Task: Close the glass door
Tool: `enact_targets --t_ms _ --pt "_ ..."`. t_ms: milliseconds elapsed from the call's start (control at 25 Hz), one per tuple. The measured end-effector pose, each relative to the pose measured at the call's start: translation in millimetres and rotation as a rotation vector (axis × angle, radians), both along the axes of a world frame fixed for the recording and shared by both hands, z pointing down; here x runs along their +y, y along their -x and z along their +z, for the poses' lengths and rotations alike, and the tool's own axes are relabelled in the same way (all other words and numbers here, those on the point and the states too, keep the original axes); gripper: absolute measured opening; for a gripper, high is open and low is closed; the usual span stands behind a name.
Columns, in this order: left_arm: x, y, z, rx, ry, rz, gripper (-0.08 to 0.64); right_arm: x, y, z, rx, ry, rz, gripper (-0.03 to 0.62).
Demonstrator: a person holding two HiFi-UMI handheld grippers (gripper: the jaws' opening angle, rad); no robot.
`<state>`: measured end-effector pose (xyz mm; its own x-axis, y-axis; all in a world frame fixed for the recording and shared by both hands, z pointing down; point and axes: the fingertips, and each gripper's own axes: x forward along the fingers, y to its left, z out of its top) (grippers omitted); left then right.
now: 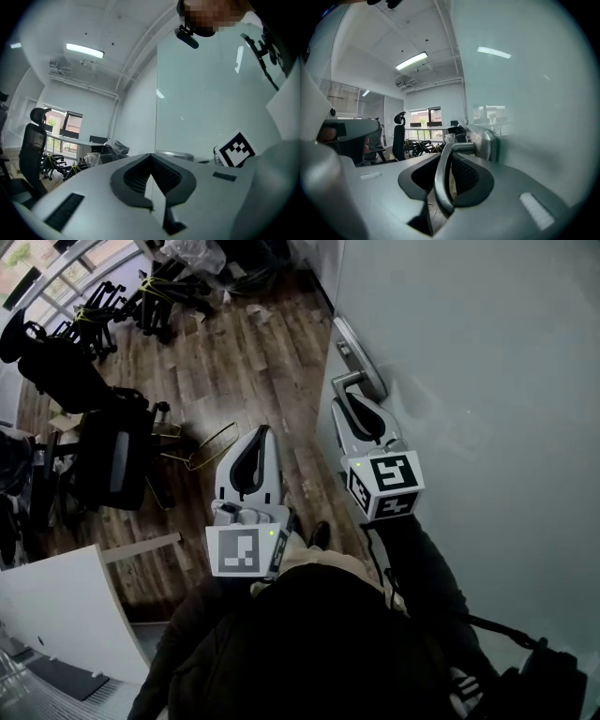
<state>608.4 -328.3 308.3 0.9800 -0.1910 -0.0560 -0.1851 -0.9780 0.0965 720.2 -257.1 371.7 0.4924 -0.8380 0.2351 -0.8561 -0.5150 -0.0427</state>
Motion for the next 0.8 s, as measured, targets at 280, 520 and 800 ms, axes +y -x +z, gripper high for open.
enact_targets --t_ms 280,520,800 --pt "-23 74 -1 -0.005 -0.011 -0.102 -0.003 -25 46 2 -0.006 0.005 -0.06 0.066" --pt "-45 124 3 -0.02 -0.01 -0.141 -0.003 -47 78 6 -0.015 0.012 -0.109 0.066" --pt "-67 181 2 -0.014 -0.008 -0.16 -0.003 -69 124 7 -0.008 0.029 -0.166 0.066"
